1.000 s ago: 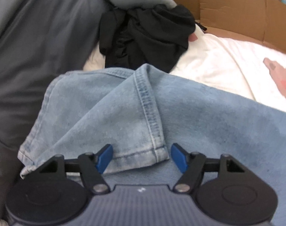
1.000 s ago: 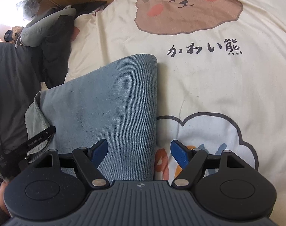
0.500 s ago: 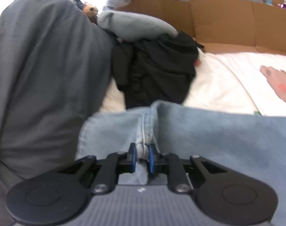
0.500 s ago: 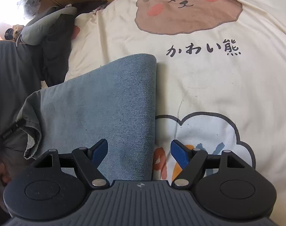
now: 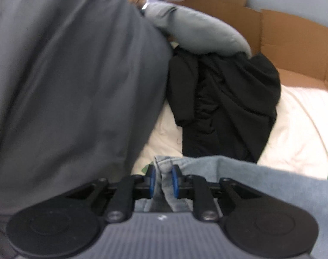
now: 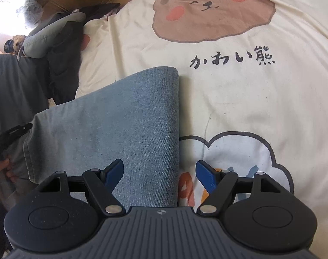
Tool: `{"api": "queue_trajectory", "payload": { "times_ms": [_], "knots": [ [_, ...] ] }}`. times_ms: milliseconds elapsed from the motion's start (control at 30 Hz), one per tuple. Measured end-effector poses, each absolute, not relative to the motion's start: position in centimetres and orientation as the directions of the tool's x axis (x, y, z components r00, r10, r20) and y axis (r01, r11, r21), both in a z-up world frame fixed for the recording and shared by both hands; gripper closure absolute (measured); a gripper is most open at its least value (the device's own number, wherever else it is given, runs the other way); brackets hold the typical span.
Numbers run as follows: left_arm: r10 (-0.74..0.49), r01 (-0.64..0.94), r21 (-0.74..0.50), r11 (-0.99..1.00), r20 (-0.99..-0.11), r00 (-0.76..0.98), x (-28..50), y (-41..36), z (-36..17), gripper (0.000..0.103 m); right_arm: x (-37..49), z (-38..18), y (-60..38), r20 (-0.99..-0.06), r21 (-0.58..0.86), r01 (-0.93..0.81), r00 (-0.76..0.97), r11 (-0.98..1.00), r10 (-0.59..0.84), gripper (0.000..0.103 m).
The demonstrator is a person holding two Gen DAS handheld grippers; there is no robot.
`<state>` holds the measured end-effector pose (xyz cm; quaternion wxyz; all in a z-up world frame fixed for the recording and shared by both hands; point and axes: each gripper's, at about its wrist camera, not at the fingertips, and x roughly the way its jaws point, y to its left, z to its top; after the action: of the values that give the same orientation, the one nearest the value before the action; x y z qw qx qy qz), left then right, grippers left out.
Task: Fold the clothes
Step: 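Release and regrasp the jeans edge with the left gripper to smooth it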
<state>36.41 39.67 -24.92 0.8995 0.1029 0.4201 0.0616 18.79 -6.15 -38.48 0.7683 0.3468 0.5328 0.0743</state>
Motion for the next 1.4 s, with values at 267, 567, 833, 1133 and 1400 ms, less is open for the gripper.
{"api": "queue_trajectory", "payload": {
  "times_ms": [267,567,833,1133,1400],
  "knots": [
    [0.230,-0.132,0.190,0.973,-0.728,0.646,35.7,42.0,-23.3,0.079,18.8,-38.6,-6.0,-0.767,0.613,0.255,0.419,0.748,0.486,0.024],
    [0.136,-0.045,0.140,0.989,-0.753,0.644,30.5,40.6,-22.9,0.030,18.7,-38.9,-5.6,-0.770,0.611,0.248,0.409,0.752,0.490,0.024],
    [0.145,0.025,0.196,0.980,-0.799,0.584,31.7,40.2,-26.0,0.099,18.6,-38.9,-5.5,-0.771,0.608,0.240,0.406,0.757,0.490,0.024],
    [0.182,0.009,0.231,0.973,-0.790,0.585,33.1,42.7,-26.4,0.100,18.6,-39.3,-5.5,-0.757,0.624,0.224,0.410,0.749,0.508,0.024],
    [0.244,-0.067,0.253,0.965,-0.781,0.574,33.2,44.0,-27.2,0.086,18.3,-40.4,-6.5,-0.692,0.704,0.248,0.450,0.666,0.564,0.024]
  ]
}}
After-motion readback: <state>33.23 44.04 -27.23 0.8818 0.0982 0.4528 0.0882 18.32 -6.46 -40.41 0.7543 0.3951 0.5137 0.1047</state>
